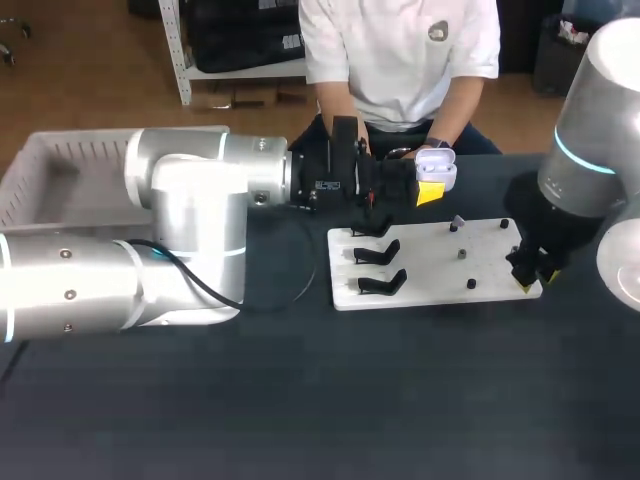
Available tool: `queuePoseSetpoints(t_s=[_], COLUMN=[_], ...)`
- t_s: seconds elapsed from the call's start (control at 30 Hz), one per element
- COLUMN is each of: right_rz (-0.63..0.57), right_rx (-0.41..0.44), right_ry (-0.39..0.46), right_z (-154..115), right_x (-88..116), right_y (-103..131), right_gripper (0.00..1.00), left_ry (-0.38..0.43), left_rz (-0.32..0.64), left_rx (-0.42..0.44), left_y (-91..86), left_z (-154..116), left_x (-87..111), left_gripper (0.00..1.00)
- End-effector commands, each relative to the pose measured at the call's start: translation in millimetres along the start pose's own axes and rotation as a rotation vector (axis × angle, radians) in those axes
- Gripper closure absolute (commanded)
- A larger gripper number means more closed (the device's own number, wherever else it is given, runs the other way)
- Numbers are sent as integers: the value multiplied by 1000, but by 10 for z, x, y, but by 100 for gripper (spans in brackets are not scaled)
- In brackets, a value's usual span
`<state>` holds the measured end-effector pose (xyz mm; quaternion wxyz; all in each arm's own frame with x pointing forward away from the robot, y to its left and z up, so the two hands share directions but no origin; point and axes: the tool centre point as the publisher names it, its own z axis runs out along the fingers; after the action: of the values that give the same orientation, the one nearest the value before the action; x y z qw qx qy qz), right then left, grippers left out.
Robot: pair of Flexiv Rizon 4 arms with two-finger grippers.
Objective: Pick up each earbud case from the left stands, insert the matching earbuds, close the lid, and place the case in the box.
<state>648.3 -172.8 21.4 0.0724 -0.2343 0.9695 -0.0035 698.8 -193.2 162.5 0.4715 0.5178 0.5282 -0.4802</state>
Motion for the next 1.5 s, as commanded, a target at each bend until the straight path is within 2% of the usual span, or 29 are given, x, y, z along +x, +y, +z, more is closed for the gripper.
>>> queuePoseSetpoints(t_s=[0.03, 0.3, 0.5, 0.6, 0.7, 0.77, 0.8, 1.0, 1.23, 1.5], right_rz=[2, -3, -6, -7, -7, -9, -9, -9, 7, 47], right_rx=[9, 9, 7, 7, 6, 6, 6, 11, 23, 25], right_ry=[-4, -1, 2, 3, 5, 7, 7, 13, 15, 15], right_z=[-7, -14, -7, -4, 5, 7, 8, -26, -294, -793], right_x=[17, 10, 3, 0, -9, -14, -16, -12, 38, 63], right_y=[-7, -17, -24, -24, -23, -21, -21, -10, 18, 108], right_gripper=[62, 63, 75, 73, 78, 96, 100, 100, 100, 100], left_ry=[-6, -6, -6, -6, -6, -6, -6, -6, -6, -6], left_rz=[3, 3, 3, 3, 3, 3, 3, 3, 3, 3], left_rx=[-1, -1, -1, -1, -1, -1, -1, -1, -1, -1], left_y=[7, 7, 7, 7, 7, 7, 7, 7, 7, 7], left_z=[5, 5, 5, 5, 5, 5, 5, 5, 5, 5], left_x=[13, 13, 13, 13, 13, 13, 13, 13, 13, 13], left_gripper=[100, 100, 100, 100, 100, 100, 100, 100, 100, 100])
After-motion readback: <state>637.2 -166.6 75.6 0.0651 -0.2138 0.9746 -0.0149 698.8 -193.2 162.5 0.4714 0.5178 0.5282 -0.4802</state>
